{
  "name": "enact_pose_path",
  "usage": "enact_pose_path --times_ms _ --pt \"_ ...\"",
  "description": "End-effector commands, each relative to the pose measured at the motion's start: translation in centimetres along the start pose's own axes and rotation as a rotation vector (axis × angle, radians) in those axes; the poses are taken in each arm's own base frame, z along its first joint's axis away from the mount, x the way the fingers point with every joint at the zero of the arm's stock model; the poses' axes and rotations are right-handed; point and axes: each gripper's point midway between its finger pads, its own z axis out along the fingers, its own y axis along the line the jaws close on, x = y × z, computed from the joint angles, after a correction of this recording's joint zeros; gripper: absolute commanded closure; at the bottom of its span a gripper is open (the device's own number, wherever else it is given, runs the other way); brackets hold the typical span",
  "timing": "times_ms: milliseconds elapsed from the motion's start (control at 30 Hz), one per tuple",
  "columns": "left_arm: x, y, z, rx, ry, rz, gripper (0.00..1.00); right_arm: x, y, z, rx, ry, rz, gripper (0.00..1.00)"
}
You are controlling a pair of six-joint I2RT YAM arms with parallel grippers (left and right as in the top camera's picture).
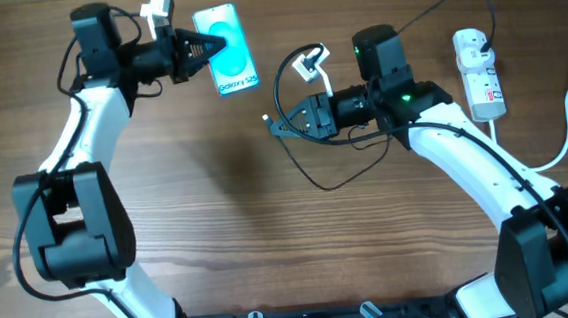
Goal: Plug charger to phone and switch on socket
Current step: 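Carry the plug with the right gripper toward the phone's bottom port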
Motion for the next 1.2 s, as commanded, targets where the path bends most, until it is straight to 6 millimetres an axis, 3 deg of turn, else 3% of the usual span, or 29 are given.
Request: enact_pose_path --times_ms 0,133,333,533,1167 --pt "-0.3 -2.4 2.6 0.022 0.016 -0.157 0.96 -0.4 0.9 -0.1 -0.030 0.003 0.060 0.96" --pt "0.7 -4.0 4.5 0.054 0.075 -0.178 0.96 -0.4 1.1 -0.1 -0.037 0.004 0.056 0.96" --pt "0.9 -4.1 4.5 0.060 0.089 -0.171 0.96 -2.0 2.0 -0.9 -0.080 -0.030 0.088 0.96" --pt "0.7 -4.6 4.5 0.071 0.082 -0.110 0.96 -2.5 1.6 -2.7 -0.093 -0.050 0.111 0.96" --pt "0.9 -4.5 4.6 0.072 0.090 -0.079 0.96 -2.5 1.7 -2.9 -0.099 -0.049 0.100 0.96"
